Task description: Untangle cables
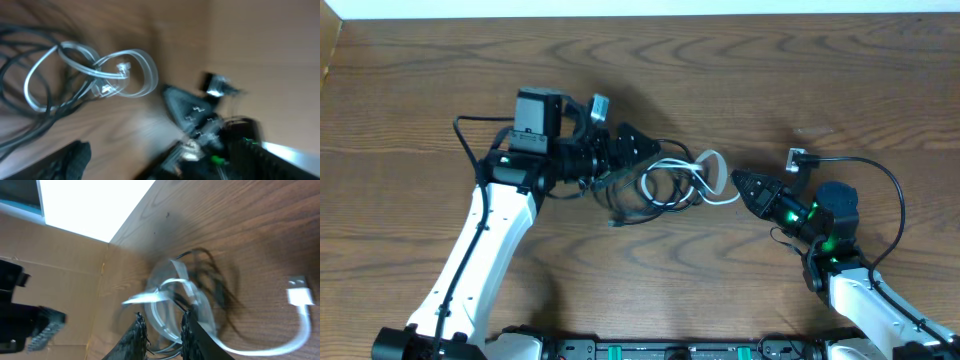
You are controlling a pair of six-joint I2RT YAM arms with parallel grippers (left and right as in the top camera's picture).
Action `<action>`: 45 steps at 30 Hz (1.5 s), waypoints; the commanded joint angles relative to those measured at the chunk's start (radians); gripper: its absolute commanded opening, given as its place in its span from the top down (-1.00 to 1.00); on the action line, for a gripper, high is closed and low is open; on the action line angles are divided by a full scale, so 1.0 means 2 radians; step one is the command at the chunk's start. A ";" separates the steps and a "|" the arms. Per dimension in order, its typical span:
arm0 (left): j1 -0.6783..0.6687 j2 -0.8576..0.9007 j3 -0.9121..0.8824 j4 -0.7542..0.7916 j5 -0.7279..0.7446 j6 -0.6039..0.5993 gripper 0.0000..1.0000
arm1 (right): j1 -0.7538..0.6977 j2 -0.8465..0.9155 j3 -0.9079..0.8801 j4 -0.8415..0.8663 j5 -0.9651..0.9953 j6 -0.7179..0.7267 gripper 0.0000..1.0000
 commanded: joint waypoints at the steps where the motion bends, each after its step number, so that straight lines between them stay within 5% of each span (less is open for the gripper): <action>1: -0.022 -0.005 0.005 -0.025 -0.135 -0.018 -0.86 | -0.005 0.004 -0.004 0.002 -0.005 -0.002 0.57; 7: -0.067 0.008 0.005 -0.105 -0.290 -0.185 -0.84 | -0.005 0.004 -0.004 0.001 -0.019 -0.002 0.58; 10: -0.074 0.017 -0.003 -0.148 -0.329 -0.305 -0.87 | -0.005 0.004 -0.004 -0.008 -0.022 -0.002 0.57; 14: -0.074 0.028 -0.030 -0.149 -0.342 -0.392 -0.87 | -0.005 0.004 -0.004 -0.021 -0.022 -0.005 0.57; 23: -0.074 0.133 -0.048 -0.035 -0.338 -0.397 -0.87 | -0.005 0.004 -0.004 -0.021 -0.035 -0.010 0.56; 32: -0.081 0.218 -0.048 -0.015 -0.289 -0.397 -0.99 | -0.005 0.004 -0.004 -0.027 -0.055 -0.010 0.56; 35: -0.090 0.232 -0.048 -0.016 -0.298 -0.397 0.24 | -0.005 0.004 -0.004 -0.027 -0.054 -0.010 0.57; 37: -0.095 0.234 -0.048 -0.016 -0.302 -0.393 0.85 | -0.005 0.004 -0.004 -0.027 -0.058 -0.009 0.58; 45: -0.084 0.200 -0.046 -0.013 -0.270 -0.316 0.85 | -0.005 0.004 -0.004 -0.027 -0.068 0.000 0.56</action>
